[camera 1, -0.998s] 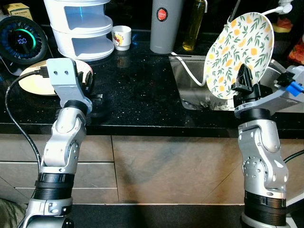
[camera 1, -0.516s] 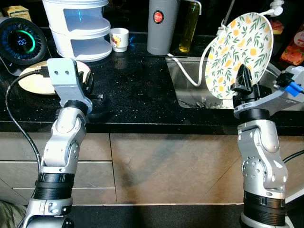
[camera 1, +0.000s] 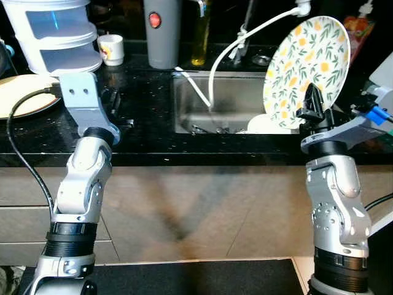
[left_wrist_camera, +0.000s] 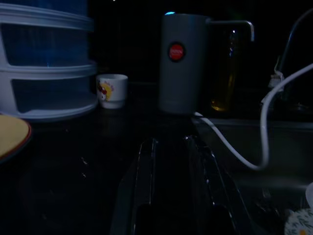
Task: Kitchen organization
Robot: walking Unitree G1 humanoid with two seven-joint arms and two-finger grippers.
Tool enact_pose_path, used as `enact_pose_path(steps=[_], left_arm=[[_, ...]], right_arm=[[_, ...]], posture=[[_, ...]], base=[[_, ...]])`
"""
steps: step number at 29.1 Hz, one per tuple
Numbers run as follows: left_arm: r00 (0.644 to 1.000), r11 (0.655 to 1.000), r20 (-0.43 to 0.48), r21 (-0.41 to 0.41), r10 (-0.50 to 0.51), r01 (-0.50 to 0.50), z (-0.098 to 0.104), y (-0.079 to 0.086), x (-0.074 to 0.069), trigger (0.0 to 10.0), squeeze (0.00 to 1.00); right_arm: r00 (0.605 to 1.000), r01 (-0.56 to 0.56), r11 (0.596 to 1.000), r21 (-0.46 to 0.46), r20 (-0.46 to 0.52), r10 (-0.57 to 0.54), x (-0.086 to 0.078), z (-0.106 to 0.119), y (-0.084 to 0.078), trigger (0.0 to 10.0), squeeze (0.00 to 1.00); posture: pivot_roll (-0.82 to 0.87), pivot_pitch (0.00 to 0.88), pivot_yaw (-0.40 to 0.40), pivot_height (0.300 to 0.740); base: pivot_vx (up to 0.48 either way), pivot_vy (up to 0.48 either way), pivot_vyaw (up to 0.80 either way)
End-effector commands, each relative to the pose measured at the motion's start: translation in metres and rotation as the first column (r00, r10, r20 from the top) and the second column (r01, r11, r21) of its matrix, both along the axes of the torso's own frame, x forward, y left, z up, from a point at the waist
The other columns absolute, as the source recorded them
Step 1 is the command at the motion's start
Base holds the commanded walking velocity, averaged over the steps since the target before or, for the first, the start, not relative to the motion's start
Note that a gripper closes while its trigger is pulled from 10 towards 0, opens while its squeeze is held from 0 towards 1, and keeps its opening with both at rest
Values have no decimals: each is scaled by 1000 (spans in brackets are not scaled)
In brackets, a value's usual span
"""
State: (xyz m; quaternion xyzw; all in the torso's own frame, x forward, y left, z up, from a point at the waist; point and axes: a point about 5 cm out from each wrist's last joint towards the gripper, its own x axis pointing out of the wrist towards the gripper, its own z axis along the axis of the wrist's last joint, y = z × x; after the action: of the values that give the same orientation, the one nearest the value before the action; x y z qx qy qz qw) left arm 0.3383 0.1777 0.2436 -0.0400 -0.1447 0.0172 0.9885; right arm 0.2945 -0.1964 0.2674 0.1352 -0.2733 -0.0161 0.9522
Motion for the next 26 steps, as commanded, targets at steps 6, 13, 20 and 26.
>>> enact_pose_path(steps=[6,13,20,26], left_arm=[[1000,1000,-10,-1,-14,14,-2,-5,0,10000,0],[1000,1000,-11,-3,-13,13,-2,-5,0,10000,0],[1000,1000,-16,-5,-11,11,-3,-5,0,10000,0],[999,1000,-44,28,15,-13,-4,0,4,10000,0]], right_arm=[[1000,3,1000,-6,28,-3,-2,7,-1,10000,0],[1000,1,1000,-6,27,0,-2,7,0,10000,0],[1000,3,1000,-6,24,-3,-3,6,0,10000,0],[1000,5,999,-34,21,-5,-2,7,0,10000,0]], posture=[[69,20,-31,740],[70,21,-32,740],[69,24,-29,740],[70,28,-29,740]], base=[[0,0,0],[0,0,0],[0,0,0],[0,0,0]])
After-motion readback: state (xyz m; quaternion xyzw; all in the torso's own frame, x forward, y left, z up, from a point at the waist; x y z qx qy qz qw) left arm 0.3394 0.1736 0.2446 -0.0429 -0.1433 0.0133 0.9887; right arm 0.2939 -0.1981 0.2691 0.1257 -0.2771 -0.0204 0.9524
